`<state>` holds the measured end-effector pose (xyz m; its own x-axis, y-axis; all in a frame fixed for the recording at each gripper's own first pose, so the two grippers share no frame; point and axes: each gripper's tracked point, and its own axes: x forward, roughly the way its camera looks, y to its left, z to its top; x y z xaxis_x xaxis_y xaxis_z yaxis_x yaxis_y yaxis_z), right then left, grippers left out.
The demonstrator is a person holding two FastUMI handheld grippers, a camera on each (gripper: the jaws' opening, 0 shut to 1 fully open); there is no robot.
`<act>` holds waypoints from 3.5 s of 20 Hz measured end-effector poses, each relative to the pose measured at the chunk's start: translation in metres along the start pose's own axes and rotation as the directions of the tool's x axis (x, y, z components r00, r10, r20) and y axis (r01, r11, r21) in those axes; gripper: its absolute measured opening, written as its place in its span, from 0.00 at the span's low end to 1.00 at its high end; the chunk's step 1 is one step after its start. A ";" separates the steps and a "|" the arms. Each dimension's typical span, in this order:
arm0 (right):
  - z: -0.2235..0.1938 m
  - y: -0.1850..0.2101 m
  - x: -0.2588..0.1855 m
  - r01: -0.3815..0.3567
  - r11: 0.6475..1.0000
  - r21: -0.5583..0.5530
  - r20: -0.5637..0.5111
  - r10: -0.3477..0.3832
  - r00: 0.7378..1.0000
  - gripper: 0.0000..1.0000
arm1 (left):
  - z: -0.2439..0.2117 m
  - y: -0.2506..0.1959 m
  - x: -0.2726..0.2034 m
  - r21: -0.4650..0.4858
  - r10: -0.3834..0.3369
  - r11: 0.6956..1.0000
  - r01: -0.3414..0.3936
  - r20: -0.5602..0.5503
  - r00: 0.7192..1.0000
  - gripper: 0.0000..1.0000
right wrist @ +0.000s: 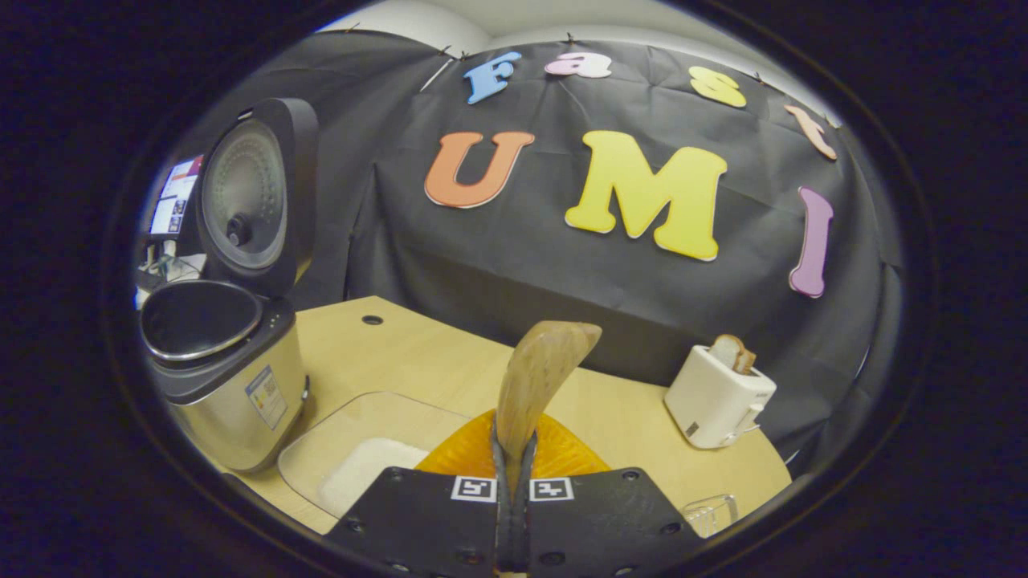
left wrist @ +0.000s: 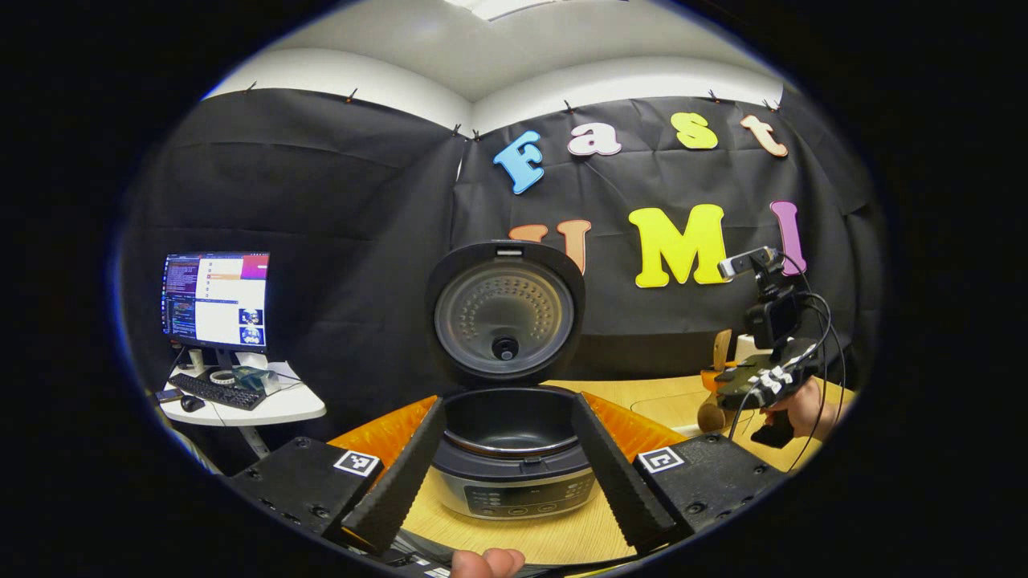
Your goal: Close the left gripper, press the button to open the rice cooker; take a wooden spoon from the chopstick holder with the right hand, scoop a spoonful of rice and pour it into the rice cooker, then put the wooden spoon back into the chopstick holder.
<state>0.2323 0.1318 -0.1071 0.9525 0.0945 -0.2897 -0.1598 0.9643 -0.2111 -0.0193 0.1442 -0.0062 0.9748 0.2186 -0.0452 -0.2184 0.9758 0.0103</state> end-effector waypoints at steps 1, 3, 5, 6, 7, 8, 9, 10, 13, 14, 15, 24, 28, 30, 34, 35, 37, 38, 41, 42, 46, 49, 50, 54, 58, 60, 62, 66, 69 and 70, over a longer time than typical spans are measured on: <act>0.001 0.002 0.001 0.000 1.000 0.010 0.007 0.000 1.000 0.00 | 0.000 0.001 0.000 -0.004 0.001 1.000 -0.001 -0.001 1.000 1.00; 0.002 0.014 0.001 -0.033 0.997 0.070 0.000 0.034 0.999 0.00 | 0.003 0.002 0.000 -0.016 -0.002 1.000 0.002 0.002 1.000 1.00; 0.002 0.025 0.002 -0.068 0.987 0.148 -0.015 0.071 0.997 0.00 | 0.006 0.006 -0.001 -0.038 0.003 0.999 -0.002 0.013 1.000 1.00; 0.004 0.028 0.003 -0.077 0.979 0.186 -0.018 0.082 0.996 0.00 | 0.007 0.005 -0.002 -0.049 -0.003 0.999 0.003 0.016 1.000 1.00; 0.005 0.032 0.005 -0.091 0.969 0.230 -0.022 0.099 0.995 0.00 | 0.008 0.005 -0.001 -0.056 -0.008 0.998 0.008 0.016 1.000 1.00; 0.005 0.037 0.006 -0.106 0.953 0.283 -0.026 0.118 0.993 0.00 | 0.008 0.005 -0.001 -0.057 -0.008 0.998 0.009 0.016 1.000 1.00; 0.005 0.041 0.007 -0.123 0.932 0.341 -0.027 0.141 0.990 0.00 | 0.007 0.005 -0.001 -0.053 -0.006 0.999 0.006 0.014 1.000 1.00; 0.005 0.045 0.008 -0.141 0.903 0.405 -0.022 0.164 0.986 0.00 | 0.007 0.006 -0.002 -0.051 -0.001 0.999 0.002 0.012 1.000 1.00; 0.008 0.049 0.009 -0.158 0.828 0.538 -0.002 0.189 0.982 0.00 | 0.005 0.003 -0.002 -0.048 -0.010 0.999 0.010 0.004 1.000 1.00; 0.008 0.048 0.010 -0.165 0.795 0.583 0.003 0.201 0.980 0.00 | 0.005 0.003 -0.003 -0.047 -0.008 0.999 0.008 0.002 1.000 1.00; 0.004 0.047 0.011 -0.169 0.753 0.636 0.005 0.214 0.977 0.00 | 0.004 0.003 -0.002 -0.047 -0.008 0.999 0.007 0.000 1.000 1.00; 0.006 -0.008 0.007 -0.176 0.505 0.845 0.069 0.223 0.972 0.00 | -0.001 0.001 0.000 -0.041 -0.020 0.999 0.020 -0.016 1.000 1.00; 0.024 -0.034 -0.001 -0.180 0.414 0.892 0.098 0.211 0.973 0.00 | 0.000 0.006 -0.002 -0.044 -0.009 0.999 0.008 -0.016 1.000 1.00; 0.040 -0.037 -0.006 -0.205 0.376 0.904 0.124 0.228 0.966 0.00 | 0.001 0.009 -0.002 -0.044 -0.001 0.999 0.000 -0.012 1.000 1.00; 0.088 -0.019 -0.028 -0.284 0.367 0.885 0.192 0.269 0.944 0.00 | -0.003 0.014 -0.001 -0.032 -0.001 1.000 0.000 -0.032 0.999 1.00; 0.103 -0.005 -0.034 -0.310 0.359 0.880 0.208 0.295 0.933 0.00 | -0.005 0.016 -0.001 -0.033 -0.003 0.999 0.001 -0.040 0.999 1.00; 0.132 0.025 -0.048 -0.366 0.360 0.858 0.233 0.362 0.903 0.00 | -0.010 0.020 -0.004 -0.040 0.001 0.999 -0.003 -0.065 0.998 1.00; 0.144 0.042 -0.053 -0.390 0.365 0.845 0.242 0.389 0.889 0.00 | -0.011 0.024 -0.004 -0.041 0.010 0.999 -0.013 -0.072 0.997 1.00; 0.179 0.086 -0.061 -0.446 0.399 0.801 0.260 0.439 0.860 0.00 | -0.011 0.029 -0.006 -0.027 0.020 0.999 -0.022 -0.079 0.997 1.00; 0.191 0.102 -0.062 -0.464 0.415 0.783 0.265 0.453 0.851 0.00 | -0.011 0.033 -0.007 -0.023 0.028 0.999 -0.030 -0.081 0.996 1.00; 0.216 0.149 -0.069 -0.515 0.503 0.694 0.263 0.489 0.832 0.00 | -0.010 0.048 -0.009 -0.034 0.050 0.998 -0.053 -0.082 0.995 1.00; 0.224 0.168 -0.068 -0.521 0.595 0.612 0.259 0.472 0.843 0.00 | -0.006 0.060 -0.011 -0.022 0.092 0.995 -0.094 -0.074 0.993 1.00; 0.225 0.170 -0.070 -0.516 0.626 0.584 0.258 0.459 0.850 0.00 | -0.006 0.062 -0.011 -0.018 0.098 0.995 -0.099 -0.069 0.993 1.00; 0.229 0.181 -0.075 -0.509 0.706 0.493 0.260 0.439 0.860 0.00 | -0.003 0.059 -0.012 -0.020 0.082 0.996 -0.084 -0.068 0.994 1.00; 0.229 0.190 -0.070 -0.503 0.761 0.410 0.255 0.433 0.864 0.00 | -0.001 0.058 -0.013 -0.017 0.074 0.997 -0.075 -0.061 0.995 1.00; 0.228 0.195 -0.068 -0.502 0.780 0.373 0.254 0.435 0.864 0.00 | 0.001 0.057 -0.014 -0.015 0.076 0.997 -0.076 -0.056 0.996 1.00; 0.229 0.199 -0.067 -0.509 0.797 0.325 0.256 0.444 0.859 0.00 | 0.003 0.058 -0.015 -0.008 0.086 0.996 -0.086 -0.052 0.995 1.00; 0.230 0.210 -0.073 -0.509 0.842 0.182 0.280 0.452 0.847 0.00 | 0.006 0.060 -0.017 -0.010 0.084 0.996 -0.085 -0.042 0.996 1.00; 0.237 0.220 -0.084 -0.477 0.879 0.024 0.334 0.443 0.832 0.00 | 0.005 0.062 -0.017 -0.012 0.086 0.996 -0.087 -0.043 0.995 1.00; 0.239 0.224 -0.090 -0.464 0.885 -0.031 0.355 0.444 0.823 0.00 | 0.006 0.063 -0.017 -0.015 0.088 0.996 -0.088 -0.043 0.995 1.00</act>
<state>0.1732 0.3988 0.0950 0.8049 0.5934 -0.0009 -0.5915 0.8022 -0.0814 -0.0494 0.2015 0.0008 0.9490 0.3032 -0.0869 -0.3044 0.9525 -0.0008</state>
